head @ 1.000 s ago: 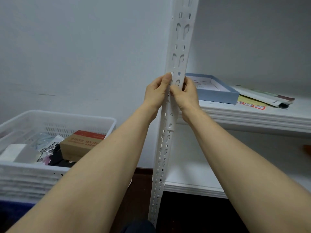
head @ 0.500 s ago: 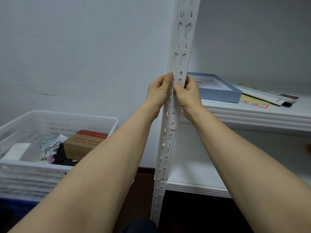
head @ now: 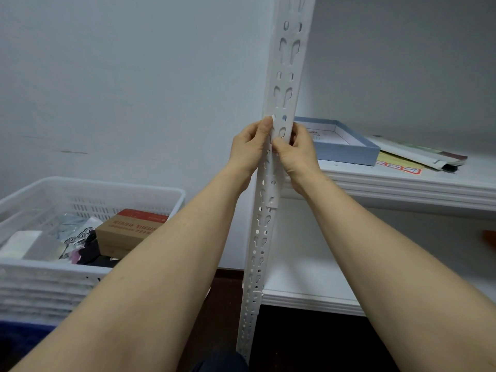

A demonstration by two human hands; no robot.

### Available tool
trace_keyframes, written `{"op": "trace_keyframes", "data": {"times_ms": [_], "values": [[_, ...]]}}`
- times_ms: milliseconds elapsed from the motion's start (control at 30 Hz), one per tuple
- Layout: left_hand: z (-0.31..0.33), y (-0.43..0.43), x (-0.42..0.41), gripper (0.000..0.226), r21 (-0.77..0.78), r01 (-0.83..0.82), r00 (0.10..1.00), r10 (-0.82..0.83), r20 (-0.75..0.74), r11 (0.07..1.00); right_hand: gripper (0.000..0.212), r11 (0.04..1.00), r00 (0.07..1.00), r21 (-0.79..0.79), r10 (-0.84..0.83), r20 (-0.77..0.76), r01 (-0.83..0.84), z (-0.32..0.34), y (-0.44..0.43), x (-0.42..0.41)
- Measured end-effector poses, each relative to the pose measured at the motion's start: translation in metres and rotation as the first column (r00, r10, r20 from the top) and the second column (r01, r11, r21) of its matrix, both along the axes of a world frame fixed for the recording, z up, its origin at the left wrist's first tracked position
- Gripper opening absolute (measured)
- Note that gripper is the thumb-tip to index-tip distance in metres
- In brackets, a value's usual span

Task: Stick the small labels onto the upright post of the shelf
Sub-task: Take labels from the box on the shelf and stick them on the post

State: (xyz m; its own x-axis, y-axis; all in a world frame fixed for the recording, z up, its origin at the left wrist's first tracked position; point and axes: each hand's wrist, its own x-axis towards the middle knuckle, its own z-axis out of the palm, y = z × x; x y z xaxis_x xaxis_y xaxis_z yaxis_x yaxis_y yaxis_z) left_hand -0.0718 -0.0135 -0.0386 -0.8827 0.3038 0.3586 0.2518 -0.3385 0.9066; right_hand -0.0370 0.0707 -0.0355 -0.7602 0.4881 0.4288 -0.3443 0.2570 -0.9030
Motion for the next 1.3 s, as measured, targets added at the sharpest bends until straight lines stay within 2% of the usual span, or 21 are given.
{"op": "trace_keyframes", "data": {"times_ms": [400,533,833,1000,1300], "values": [[0.000,0.000,0.001,0.026,0.004,-0.004,1.000,0.004,0.007,1.000,0.041,1.000,1.000,0.022,0.018,0.022,-0.019,-0.002,0.006,-0.001],[0.000,0.001,0.001,0.031,0.011,-0.009,1.000,0.009,0.014,1.000,0.039,1.000,1.000,0.028,-0.010,0.013,0.010,0.000,0.002,-0.001],[0.001,0.000,0.003,0.026,0.010,-0.004,1.000,0.003,0.011,1.000,0.036,1.000,1.000,0.026,-0.015,-0.008,0.016,0.000,-0.001,0.000],[0.000,-0.001,0.002,0.030,0.001,0.008,1.000,-0.008,0.014,1.000,0.041,0.998,0.999,0.031,0.051,0.016,-0.052,-0.002,0.008,0.002],[0.001,-0.002,0.003,0.025,0.001,0.005,1.000,-0.005,0.011,1.000,0.038,0.995,0.999,0.089,-0.055,0.002,0.054,-0.004,0.003,-0.006]]}}
